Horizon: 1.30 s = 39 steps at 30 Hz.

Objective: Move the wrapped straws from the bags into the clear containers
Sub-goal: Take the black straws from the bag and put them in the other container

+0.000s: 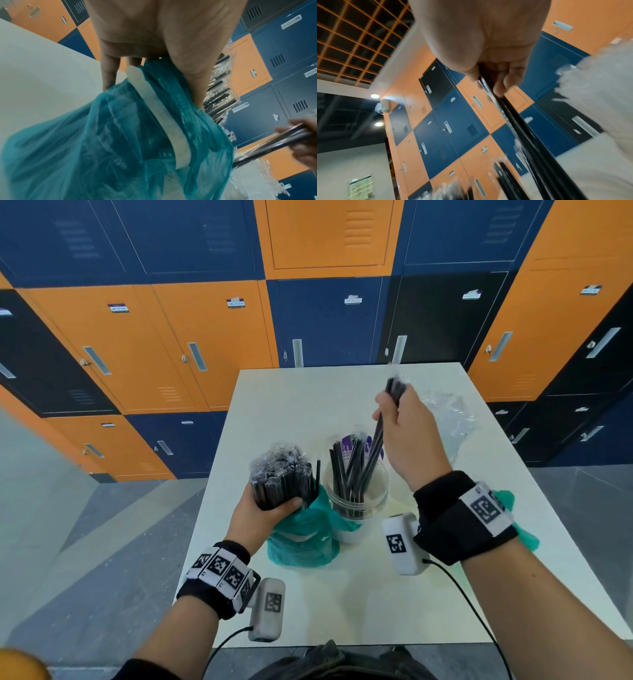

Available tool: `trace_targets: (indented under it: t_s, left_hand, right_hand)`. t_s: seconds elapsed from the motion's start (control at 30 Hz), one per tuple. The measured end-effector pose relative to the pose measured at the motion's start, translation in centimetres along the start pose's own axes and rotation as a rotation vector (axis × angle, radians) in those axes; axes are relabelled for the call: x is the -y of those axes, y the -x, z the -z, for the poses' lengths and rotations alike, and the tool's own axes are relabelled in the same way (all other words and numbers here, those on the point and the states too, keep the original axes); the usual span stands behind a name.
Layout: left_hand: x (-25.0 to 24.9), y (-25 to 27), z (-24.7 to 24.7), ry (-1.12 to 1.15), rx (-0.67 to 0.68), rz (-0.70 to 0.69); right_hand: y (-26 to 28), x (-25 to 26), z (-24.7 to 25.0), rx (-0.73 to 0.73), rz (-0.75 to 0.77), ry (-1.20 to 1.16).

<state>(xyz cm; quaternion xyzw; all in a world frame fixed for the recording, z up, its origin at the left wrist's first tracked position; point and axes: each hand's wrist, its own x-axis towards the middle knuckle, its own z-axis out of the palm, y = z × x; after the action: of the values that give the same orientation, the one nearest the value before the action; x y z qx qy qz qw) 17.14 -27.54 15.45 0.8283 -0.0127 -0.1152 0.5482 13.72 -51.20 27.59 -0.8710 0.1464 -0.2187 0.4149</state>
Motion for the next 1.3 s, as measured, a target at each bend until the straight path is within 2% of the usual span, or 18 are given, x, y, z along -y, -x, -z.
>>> trace_targets:
  t_s: [0.1,0.2,0.27,0.33,0.57,0.67,0.77,0.83,0.9,0.97,1.07,1.13,1.2,1.3]
  left_hand:
    - [-0.1,0.1,-0.1,0.006,-0.001,0.016]
    - [-0.2,0.1,-0.1,0.002,0.004,0.014]
    - [-0.2,0.1,-0.1,0.000,0.005,0.011]
    - [-0.1,0.1,0.0,-0.002,0.009,0.008]
    - [0.2,-0.1,0.2,-0.004,0.012,0.000]
    - [0.5,-0.3,0.3,-0.001,0.015,0.005]
    - [0.7,-0.4,0.4,0.004,0.015,0.008]
    - [0.8,-0.5,0.4,0.015,0.015,0.007]
    - [0.8,-0.5,0.4,0.018,0.012,0.008]
    - [1.0,-0.6,0.5,0.023,0.006,0.013]
    - [1.2,-0.7,0.6,0.046,0.031,0.003]
    - [1.3,-0.7,0.6,0.067,0.055,0.001]
    - [1.4,-0.7,0.6,0.081,0.069,-0.003]
    - [1.4,-0.7,0.5,0.067,0.074,-0.005]
  right_hand:
    - [0.5,-3.3,-1.9,0.181,-0.125,0.170]
    - [1.3,-5.1,-3.4,0.294,-0.178,0.198]
    - [1.8,-5.4,-4.0,0.374,-0.180,0.277]
    - [2.1,-5.4,-4.3,0.389,-0.139,0.325]
    - [2.7,-6.1,-5.4,0.301,-0.106,0.230]
    - [3.1,-6.0,-5.5,0.227,-0.156,0.044]
    - [3.6,-5.6,-5.8,0.097,-0.156,-0.077]
    - [4.2,-5.0,-6.2,-0.042,-0.098,-0.099]
    - [5.0,-4.2,-6.7,-0.092,-0.015,-0.130]
    - [5.6,-3.6,-7.6,-0.001,0.027,-0.120]
    - [6.1,-2.6,-8.9,0.234,-0.030,-0.113]
    - [6.3,-2.2,-9.4,0.331,-0.066,-0.093]
    - [6.3,-1.9,-9.8,0.365,-0.073,-0.083]
    - [6.2,-1.9,-10.2,0.337,-0.060,-0.050]
